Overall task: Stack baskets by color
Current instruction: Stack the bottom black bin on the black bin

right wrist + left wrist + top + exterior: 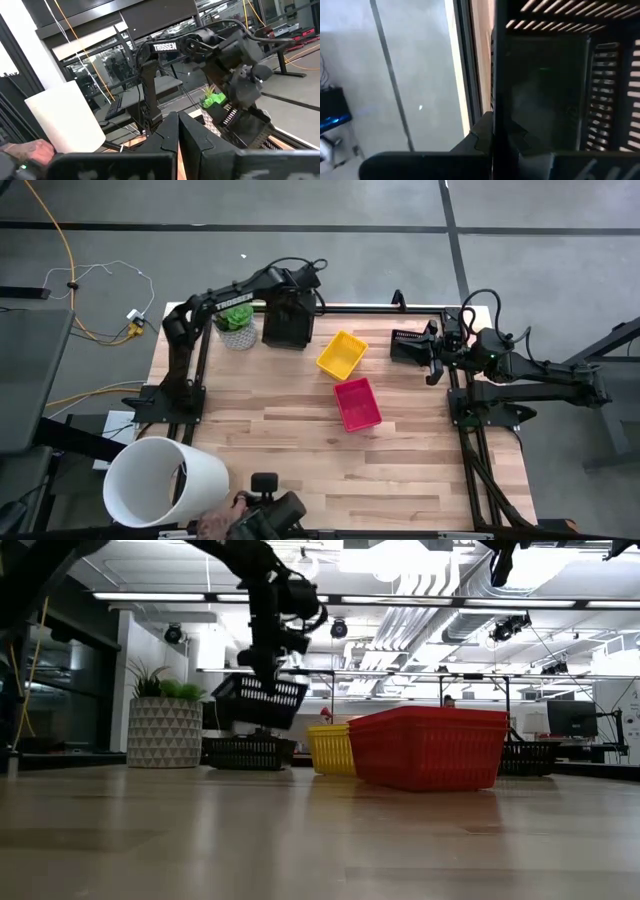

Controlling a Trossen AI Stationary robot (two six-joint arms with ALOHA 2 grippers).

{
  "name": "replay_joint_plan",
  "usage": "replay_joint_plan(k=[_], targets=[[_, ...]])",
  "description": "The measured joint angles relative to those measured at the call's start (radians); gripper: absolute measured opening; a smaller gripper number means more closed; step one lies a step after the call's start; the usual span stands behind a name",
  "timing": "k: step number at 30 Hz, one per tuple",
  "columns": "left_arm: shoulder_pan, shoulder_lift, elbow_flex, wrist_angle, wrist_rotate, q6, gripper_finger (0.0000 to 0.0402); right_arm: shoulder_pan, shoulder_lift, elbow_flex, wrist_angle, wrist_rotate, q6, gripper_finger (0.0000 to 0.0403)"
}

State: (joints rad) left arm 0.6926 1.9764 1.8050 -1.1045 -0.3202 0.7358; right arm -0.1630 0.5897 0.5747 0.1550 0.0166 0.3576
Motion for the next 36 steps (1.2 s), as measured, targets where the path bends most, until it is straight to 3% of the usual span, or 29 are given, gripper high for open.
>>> replay_joint_plan(k=[9, 18, 26, 36], targets=[[0.001, 0.049, 0.000, -0.009, -0.059, 0.020, 0.0000, 0.000, 0.000, 0.000, -0.002, 0.000, 0.000, 0.0000], [-0.019, 0.077, -0.007, -0.010, -0.005, -0.003, 0.0000, 0.000, 0.000, 0.000, -0.025, 0.000, 0.000, 0.0000], [-0.048, 0.090, -0.008, 0.020, 0.092, -0.019, 0.0000, 0.000, 0.000, 0.000, -0.027, 0.000, 0.001, 0.0000], [-0.009, 0.087, -0.008, -0.006, 0.302, -0.102, 0.0000, 0.000, 0.000, 0.000, -0.040, -0.001, 0.001, 0.0000]])
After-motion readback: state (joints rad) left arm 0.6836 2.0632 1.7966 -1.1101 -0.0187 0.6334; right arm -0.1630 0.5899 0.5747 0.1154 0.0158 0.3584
